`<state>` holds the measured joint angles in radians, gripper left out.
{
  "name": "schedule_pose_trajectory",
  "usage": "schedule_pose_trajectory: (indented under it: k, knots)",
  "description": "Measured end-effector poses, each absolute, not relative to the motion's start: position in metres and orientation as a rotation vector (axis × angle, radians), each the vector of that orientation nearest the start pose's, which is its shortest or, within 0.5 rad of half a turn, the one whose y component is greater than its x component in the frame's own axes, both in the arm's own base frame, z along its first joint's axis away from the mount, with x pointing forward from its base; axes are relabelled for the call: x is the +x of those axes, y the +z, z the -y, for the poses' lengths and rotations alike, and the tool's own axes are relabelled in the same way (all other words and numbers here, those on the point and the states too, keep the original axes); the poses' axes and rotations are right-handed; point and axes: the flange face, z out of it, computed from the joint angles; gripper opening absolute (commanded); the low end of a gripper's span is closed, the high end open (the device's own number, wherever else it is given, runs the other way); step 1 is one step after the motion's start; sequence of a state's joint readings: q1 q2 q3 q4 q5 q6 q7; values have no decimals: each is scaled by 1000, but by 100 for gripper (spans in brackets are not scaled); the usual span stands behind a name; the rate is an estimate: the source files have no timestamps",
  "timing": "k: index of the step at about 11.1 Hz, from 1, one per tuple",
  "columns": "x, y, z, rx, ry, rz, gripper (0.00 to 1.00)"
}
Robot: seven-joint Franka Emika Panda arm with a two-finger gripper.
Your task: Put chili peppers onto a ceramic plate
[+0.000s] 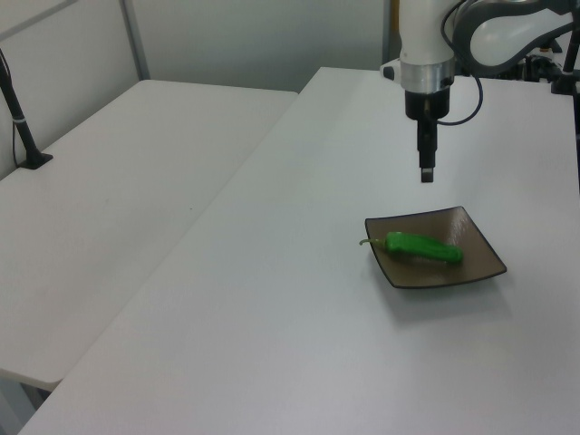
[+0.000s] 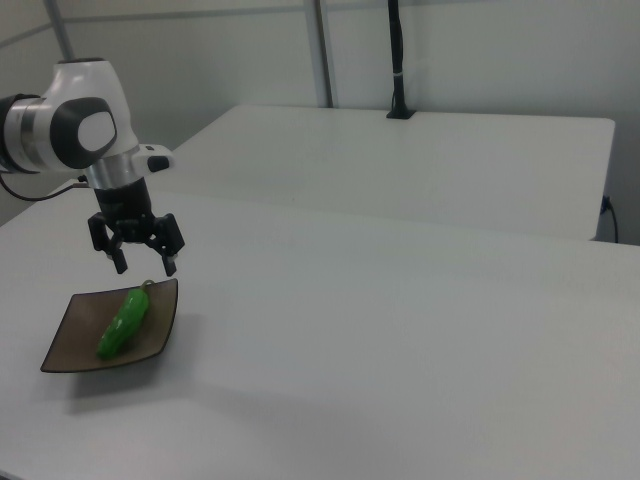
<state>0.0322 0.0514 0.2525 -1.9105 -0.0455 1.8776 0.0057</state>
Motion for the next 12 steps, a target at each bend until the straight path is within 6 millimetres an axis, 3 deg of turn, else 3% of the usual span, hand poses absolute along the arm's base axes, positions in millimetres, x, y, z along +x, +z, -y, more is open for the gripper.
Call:
schedule_pose_trajectory:
  k: [5, 7, 12]
  knots:
    - [547, 500, -54, -3176, 58, 145, 100]
    - [547, 506, -39, -3145, 43, 80, 100]
    - [548, 507, -30, -3143, 30, 52, 100]
